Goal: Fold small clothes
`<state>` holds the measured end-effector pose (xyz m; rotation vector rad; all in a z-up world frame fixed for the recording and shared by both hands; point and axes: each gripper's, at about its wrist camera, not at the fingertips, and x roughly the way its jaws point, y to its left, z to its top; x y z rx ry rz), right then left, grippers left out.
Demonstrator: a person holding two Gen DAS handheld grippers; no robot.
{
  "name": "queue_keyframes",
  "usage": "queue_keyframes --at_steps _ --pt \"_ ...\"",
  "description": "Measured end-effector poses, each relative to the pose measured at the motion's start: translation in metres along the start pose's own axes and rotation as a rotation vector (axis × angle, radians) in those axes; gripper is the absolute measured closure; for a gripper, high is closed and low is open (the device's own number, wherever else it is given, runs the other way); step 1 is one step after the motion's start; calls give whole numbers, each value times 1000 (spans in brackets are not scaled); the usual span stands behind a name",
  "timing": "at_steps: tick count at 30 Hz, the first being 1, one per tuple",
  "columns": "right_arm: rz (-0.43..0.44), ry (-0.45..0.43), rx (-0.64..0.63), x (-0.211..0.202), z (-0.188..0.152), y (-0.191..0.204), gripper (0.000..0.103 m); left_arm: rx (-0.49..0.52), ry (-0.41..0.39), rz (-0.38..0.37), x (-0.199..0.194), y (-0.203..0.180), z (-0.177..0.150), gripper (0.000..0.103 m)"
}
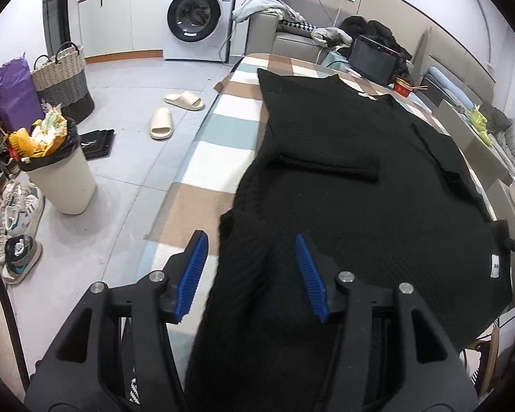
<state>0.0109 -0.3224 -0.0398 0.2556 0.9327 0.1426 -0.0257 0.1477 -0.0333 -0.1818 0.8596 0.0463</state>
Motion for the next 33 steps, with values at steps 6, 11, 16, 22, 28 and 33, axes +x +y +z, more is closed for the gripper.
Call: queue_keyframes --at_steps 6,11,16,22,28,33 --pt "66 19 15 -7 -11 -4 60 0 36 -10 -14 8 -7 53" --pt "116 13 1 -12 -11 2 60 7 29 -52 -20 1 -8 74" --pt "172 -4 -4 -15 -11 7 60 22 24 -64 -22 -9 -4 79" --pt "173 1 18 -5 -9 2 60 47 61 -33 -15 -14 -5 79" --pt "173 5 27 1 -8 3 60 44 70 -23 -3 -12 -6 79" --pt "132 -5 16 5 -6 6 94 6 18 -27 2 -6 -3 96"
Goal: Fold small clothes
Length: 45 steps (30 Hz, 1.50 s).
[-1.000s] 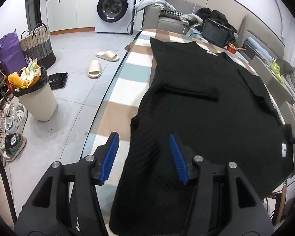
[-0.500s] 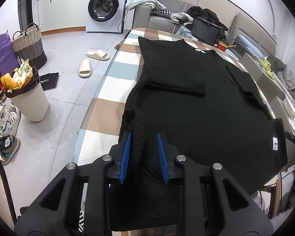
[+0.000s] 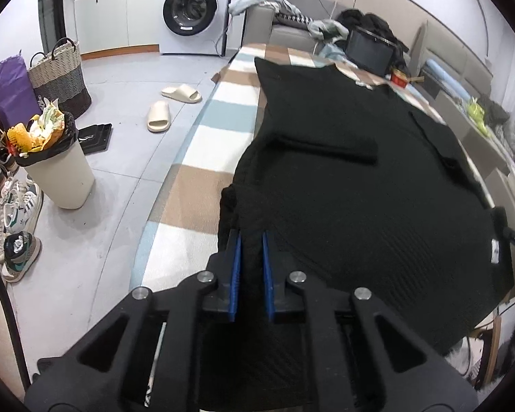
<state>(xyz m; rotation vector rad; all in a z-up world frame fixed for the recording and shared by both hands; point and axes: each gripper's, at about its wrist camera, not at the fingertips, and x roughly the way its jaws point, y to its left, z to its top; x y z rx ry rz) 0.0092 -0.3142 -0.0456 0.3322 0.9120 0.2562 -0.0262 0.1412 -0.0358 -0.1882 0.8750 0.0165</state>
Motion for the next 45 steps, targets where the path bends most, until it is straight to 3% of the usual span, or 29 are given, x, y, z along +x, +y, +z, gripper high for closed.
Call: queue_keyframes --at_steps 4,10,17,19,25,29,34,37,39,40,41,45 --pt "3 -50 -33 -12 1 5 98 -3 -66 -16 -13 -1 6 98" --pt "49 -205 10 -42 12 3 98 -23 -170 -57 -42 -4 22 98" --pt "18 -346 63 -47 41 4 98 -34 -256 -91 -46 -12 60 99" --pt "-31 -348 73 -38 51 3 98 -57 -265 -100 -36 -11 76 99" --pt "-56 -274 167 6 75 -20 98 -127 -234 -94 16 -1 110 99" --pt "-16 -132 232 31 75 -42 91 -177 -180 -103 42 11 112 99" --pt "18 -91 210 24 58 -43 78 -150 -129 -90 52 13 97 98" --pt "49 -71 192 14 43 -41 74 -125 -100 -63 49 11 83 85" --pt "64 -64 176 9 33 -39 66 -118 -85 -49 43 12 70 61" --pt "72 -58 165 7 29 -37 65 -118 -78 -42 40 13 64 55" --pt "71 -54 155 4 24 -35 65 -116 -73 -38 37 13 58 50" --pt "76 -46 133 -4 12 -32 64 -102 -28 -23 32 17 38 49"
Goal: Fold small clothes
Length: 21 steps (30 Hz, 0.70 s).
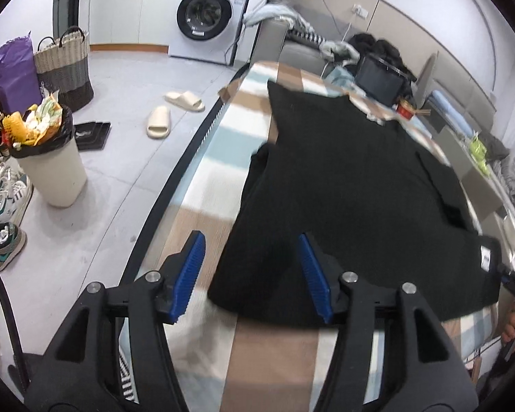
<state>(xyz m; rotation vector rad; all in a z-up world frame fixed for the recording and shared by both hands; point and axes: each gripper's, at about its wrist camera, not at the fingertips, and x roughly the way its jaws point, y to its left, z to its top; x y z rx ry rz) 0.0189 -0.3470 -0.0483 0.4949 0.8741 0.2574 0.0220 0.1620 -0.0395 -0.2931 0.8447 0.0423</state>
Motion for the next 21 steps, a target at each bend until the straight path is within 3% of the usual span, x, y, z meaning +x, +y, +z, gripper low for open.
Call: queue_keyframes --at_steps 4,6,10,17,21 --pt "6 10 6 -2 -4 -2 64 -5 26 -16 0 1 -16 50" --pt "4 14 7 -2 -5 -2 64 8 0 -15 -3 -3 -21 62" --pt "1 16 11 -1 -4 -2 64 25 -32 -32 -13 -8 -22 68" --pt "-8 29 9 0 -5 -1 63 -13 -28 -30 -12 -2 -18 69" --pt "-16 50 0 -2 -6 1 62 -33 -50 -43 -15 3 -16 93"
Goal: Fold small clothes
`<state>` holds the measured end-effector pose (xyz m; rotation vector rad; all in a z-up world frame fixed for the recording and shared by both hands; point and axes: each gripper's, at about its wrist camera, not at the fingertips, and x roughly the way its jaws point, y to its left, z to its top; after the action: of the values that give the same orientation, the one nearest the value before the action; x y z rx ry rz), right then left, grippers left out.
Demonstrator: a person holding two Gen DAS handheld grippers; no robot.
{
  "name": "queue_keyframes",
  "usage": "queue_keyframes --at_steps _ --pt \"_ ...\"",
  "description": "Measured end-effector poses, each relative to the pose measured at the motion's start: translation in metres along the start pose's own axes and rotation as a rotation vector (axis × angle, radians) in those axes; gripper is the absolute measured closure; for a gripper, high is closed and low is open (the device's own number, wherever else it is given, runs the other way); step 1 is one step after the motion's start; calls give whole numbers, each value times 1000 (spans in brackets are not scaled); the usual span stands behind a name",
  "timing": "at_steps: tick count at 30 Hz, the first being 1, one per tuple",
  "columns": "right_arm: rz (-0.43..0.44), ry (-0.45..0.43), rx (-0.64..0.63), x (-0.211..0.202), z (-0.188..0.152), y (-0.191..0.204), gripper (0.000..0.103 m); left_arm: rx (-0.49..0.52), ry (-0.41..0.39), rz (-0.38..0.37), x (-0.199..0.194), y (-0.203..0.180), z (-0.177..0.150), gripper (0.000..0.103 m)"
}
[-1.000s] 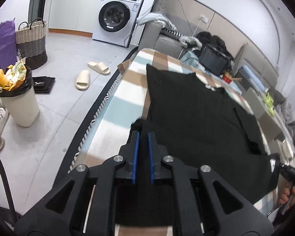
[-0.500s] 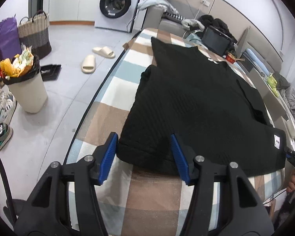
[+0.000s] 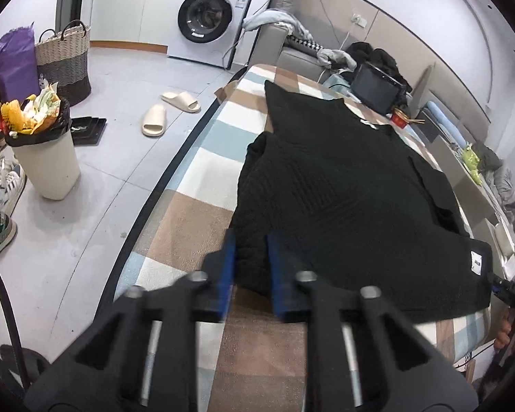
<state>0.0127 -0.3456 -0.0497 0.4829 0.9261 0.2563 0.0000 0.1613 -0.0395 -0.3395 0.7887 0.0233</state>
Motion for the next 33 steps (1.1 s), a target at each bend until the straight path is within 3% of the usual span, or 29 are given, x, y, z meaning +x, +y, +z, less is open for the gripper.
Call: queue_keyframes --at_steps 8,11,13,18,23,33 --pt "-6 82 -51 2 -9 3 62 0 -79 -42 -30 -6 8 97" --pt "-42 87 -106 0 -11 11 91 4 -105 -52 -43 -10 11 97" --pt "-41 79 -120 -5 -11 15 96 5 -121 -59 -50 -12 13 98" --pt "84 -82 -55 -34 3 15 97 8 -156 -80 -63 -17 20 98" --pt "117 -253 28 -48 26 12 98 -25 -180 -97 -63 -18 36 98" --pt "93 -304 130 -19 81 6 99 -41 -222 -120 -42 -25 90 98"
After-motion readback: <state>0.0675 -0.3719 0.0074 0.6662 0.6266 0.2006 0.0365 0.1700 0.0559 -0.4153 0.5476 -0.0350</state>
